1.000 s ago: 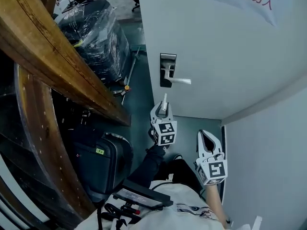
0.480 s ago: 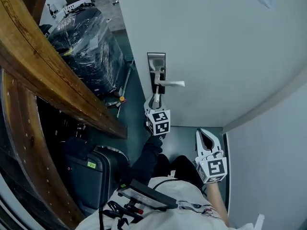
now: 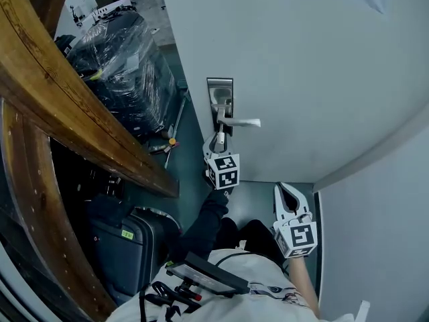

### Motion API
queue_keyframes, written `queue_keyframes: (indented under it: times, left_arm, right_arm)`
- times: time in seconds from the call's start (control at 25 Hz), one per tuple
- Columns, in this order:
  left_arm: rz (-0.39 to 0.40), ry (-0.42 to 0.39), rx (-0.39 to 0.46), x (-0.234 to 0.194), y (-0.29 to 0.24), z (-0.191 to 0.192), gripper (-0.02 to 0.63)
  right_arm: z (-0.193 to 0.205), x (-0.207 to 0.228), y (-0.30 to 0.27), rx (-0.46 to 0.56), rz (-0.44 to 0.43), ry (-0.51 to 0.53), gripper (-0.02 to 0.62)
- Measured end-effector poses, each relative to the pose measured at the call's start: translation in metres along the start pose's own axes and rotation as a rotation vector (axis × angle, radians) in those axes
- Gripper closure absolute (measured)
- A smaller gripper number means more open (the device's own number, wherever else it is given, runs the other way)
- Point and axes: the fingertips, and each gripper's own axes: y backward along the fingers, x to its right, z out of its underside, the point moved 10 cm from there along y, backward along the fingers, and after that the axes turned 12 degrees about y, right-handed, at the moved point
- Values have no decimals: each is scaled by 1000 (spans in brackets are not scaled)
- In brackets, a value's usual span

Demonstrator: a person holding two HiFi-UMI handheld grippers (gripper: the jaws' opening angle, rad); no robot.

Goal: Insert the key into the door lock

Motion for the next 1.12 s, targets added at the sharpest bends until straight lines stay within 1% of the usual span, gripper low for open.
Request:
queue_keyframes:
  times: [0.56,0.76,0.96,1.04,1.12]
  left_arm:
    - [1,-1,-10,0,-5,9,489]
    - [2,3,-33,0,-5,3,489]
    - [7,9,-59,1,-10,-14,489]
    - [6,10,-74,1,-15,-13,489]
    - [1,8,-70,1,-19,-12,489]
  right_arm:
    - [9,1,-2,-11,6,-8,589]
    - [7,2,0,-15,6,-6,589]
    - [-3,7,-4,-16,0,-8,589]
    - [-6,10,-6,-16,2,-10,589]
    - [-8,14,-8,-15,4,-9,589]
